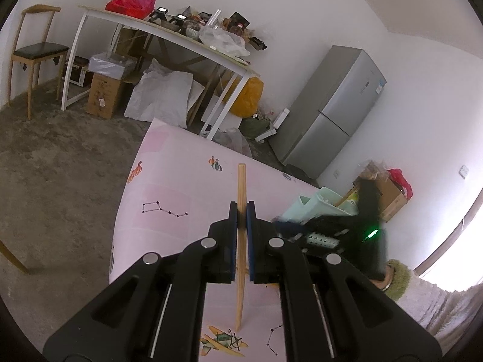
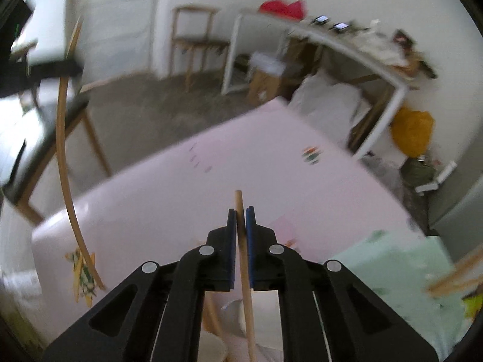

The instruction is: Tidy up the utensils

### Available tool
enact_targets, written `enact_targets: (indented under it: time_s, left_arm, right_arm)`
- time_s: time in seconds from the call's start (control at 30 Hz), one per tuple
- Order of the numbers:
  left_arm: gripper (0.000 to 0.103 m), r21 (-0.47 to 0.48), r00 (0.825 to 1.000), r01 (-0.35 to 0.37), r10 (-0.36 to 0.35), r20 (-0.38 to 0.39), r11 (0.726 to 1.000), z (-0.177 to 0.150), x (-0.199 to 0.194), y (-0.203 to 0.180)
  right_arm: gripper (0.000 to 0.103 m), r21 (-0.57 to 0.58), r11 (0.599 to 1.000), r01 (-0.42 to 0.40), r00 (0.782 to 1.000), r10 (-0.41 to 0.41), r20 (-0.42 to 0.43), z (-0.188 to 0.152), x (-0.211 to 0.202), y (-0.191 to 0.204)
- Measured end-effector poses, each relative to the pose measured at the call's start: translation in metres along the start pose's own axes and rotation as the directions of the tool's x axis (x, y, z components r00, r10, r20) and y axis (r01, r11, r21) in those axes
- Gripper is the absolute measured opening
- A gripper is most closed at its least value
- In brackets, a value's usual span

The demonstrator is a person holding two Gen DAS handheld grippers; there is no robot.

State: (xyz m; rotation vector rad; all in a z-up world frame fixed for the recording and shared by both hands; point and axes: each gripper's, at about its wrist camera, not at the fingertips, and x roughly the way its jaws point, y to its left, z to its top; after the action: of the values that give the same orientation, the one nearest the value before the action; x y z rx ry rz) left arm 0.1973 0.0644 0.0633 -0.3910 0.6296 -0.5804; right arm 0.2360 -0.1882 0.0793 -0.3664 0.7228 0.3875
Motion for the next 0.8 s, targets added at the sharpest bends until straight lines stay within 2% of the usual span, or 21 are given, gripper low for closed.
enact_targets:
  time_s: [0.17,0.37,0.6,0.8]
  left_arm:
    - [0.004,0.007,1.0,-0.003,0.003,0.01,1.0,-0.002,-0.001,-0.004]
    - [0.004,0.013,1.0,-0.003,0.003,0.012,1.0,-0.005,0.0,-0.007]
    - [0.004,0.021,1.0,0.0,0.0,0.025,1.0,-0.004,0.002,-0.014]
    - [0.004,0.042,0.996,0.038,-0.042,0.082,0.998,0.008,-0.004,-0.032]
  right_arm:
    - [0.006,0.161,0.985,0.066,0.986,-0.089,0.141,0.004,-0.054,-0.034]
    - [0.006,0.358,0.926,0.119,0.939,-0.222,0.264,-0.017,-0.124,-0.059]
    - [0.006,0.451,0.881,0.145,0.883,-0.321,0.344,-0.032,-0.186,-0.073]
    - [0.006,0.507,0.847,0.16,0.842,-0.386,0.378,-0.049,-0.223,-0.076]
